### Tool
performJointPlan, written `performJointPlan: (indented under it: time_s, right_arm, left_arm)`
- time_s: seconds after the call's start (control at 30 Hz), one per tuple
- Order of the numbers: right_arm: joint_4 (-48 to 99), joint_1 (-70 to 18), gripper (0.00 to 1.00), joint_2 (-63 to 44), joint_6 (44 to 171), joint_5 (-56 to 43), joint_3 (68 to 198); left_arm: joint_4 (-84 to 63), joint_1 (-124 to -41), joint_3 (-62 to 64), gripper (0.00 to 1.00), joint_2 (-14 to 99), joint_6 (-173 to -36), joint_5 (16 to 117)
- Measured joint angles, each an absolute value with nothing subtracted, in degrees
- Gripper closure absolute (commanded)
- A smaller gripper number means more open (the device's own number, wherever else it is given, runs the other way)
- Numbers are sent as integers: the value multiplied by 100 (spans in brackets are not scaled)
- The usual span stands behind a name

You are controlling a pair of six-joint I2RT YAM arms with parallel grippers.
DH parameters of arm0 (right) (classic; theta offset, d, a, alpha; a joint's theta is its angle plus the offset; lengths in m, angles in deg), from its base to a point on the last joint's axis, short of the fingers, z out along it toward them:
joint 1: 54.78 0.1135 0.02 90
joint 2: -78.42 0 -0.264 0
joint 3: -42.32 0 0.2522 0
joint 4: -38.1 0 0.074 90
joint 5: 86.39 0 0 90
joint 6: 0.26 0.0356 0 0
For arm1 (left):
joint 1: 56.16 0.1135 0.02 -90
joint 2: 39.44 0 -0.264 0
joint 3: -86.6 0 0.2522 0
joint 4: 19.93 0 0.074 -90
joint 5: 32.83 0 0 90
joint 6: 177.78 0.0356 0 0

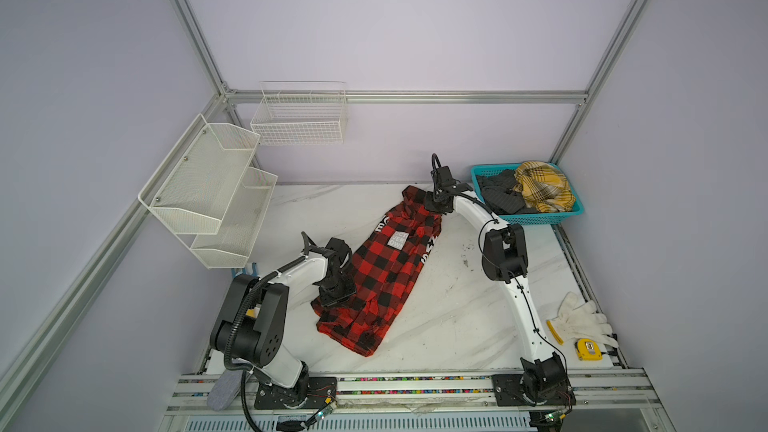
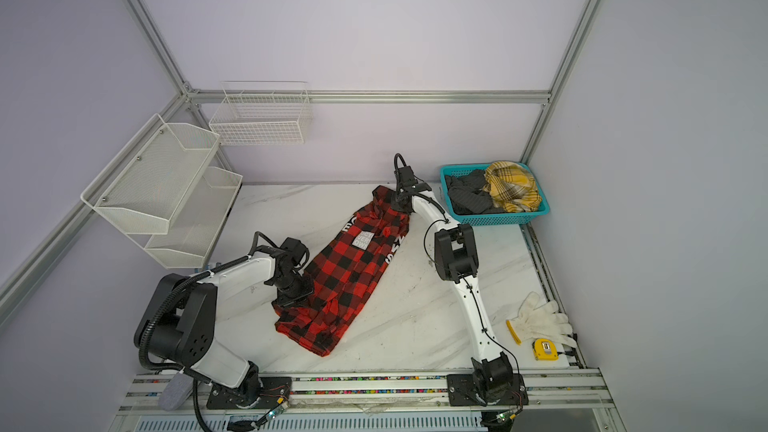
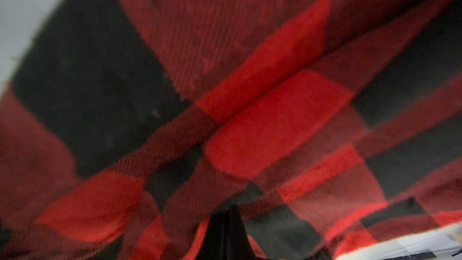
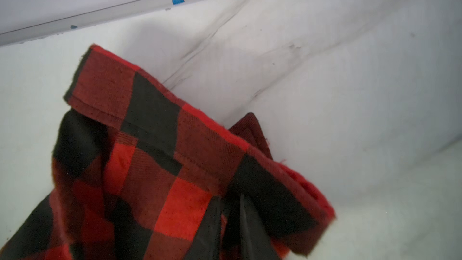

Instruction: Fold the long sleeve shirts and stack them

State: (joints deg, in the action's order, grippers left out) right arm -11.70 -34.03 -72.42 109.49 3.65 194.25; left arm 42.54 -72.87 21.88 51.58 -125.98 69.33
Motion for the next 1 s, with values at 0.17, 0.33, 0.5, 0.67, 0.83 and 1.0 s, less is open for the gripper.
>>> performJointPlan:
  time_s: [0.17, 0.33, 0.5, 0.67, 0.83, 1.0]
  right_arm:
    - [-1163, -3545, 64, -7662, 11124, 157, 19987]
    - [-1095, -3785, 43, -7760, 11270, -315, 20433]
    - [-982, -3921, 34, -7334, 11237, -733, 20501]
    - [-914, -3820, 43, -5155, 11180, -735, 18426]
    - [-389, -3066, 60, -2307, 11484, -394, 15154]
    - [-155, -1724, 63, -1595, 12039, -97, 13331]
  left_arm:
    - [4101, -7722, 2218, 100, 5141, -12768, 7005]
    - [3773, -8605, 2098, 93, 5338, -13079, 7366]
    - [3716, -9064, 1298, 67, 5954, -13352, 7713]
    - [3581, -9051, 511, 62, 5869, -13492, 7661]
    - [3670, -8675, 476, 75, 5154, -13398, 7630]
    - [3703, -8039, 1003, 82, 4820, -13157, 7587]
